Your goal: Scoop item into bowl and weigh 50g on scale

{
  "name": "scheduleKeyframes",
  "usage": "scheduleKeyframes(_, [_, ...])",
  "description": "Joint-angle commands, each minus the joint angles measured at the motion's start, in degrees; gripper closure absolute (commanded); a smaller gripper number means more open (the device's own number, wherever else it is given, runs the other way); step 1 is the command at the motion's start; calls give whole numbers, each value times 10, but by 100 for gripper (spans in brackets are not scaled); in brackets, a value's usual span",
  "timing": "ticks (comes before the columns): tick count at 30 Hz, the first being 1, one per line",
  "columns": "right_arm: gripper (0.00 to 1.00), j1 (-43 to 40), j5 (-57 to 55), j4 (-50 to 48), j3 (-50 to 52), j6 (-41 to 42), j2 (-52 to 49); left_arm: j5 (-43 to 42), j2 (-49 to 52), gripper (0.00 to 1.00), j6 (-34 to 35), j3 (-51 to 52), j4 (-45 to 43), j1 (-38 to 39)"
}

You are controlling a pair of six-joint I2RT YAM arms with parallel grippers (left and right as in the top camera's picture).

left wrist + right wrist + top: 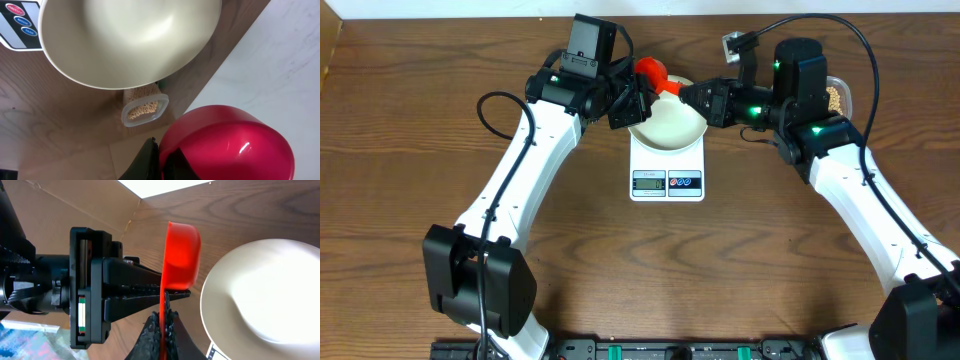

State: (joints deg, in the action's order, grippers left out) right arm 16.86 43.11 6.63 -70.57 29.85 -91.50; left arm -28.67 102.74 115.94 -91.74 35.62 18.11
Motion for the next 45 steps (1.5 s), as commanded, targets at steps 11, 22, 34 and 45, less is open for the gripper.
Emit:
scheduleKeyframes(11, [99,3,3,-7,-12,-8,-1,-7,-8,89,-17,-11,4,0])
scheduleKeyframes(22, [99,-27,-12,-13,-12,15,0,-7,-8,51,-19,-11,4,0])
scheduleKeyframes(34, [99,-90,-11,-28,-12,29,0,-3,-8,51,-269,-11,-34,-2])
scheduleKeyframes(45, [99,-171,-7,-28,-12,28,0,-7,-35,59,-687,-11,-38,-14])
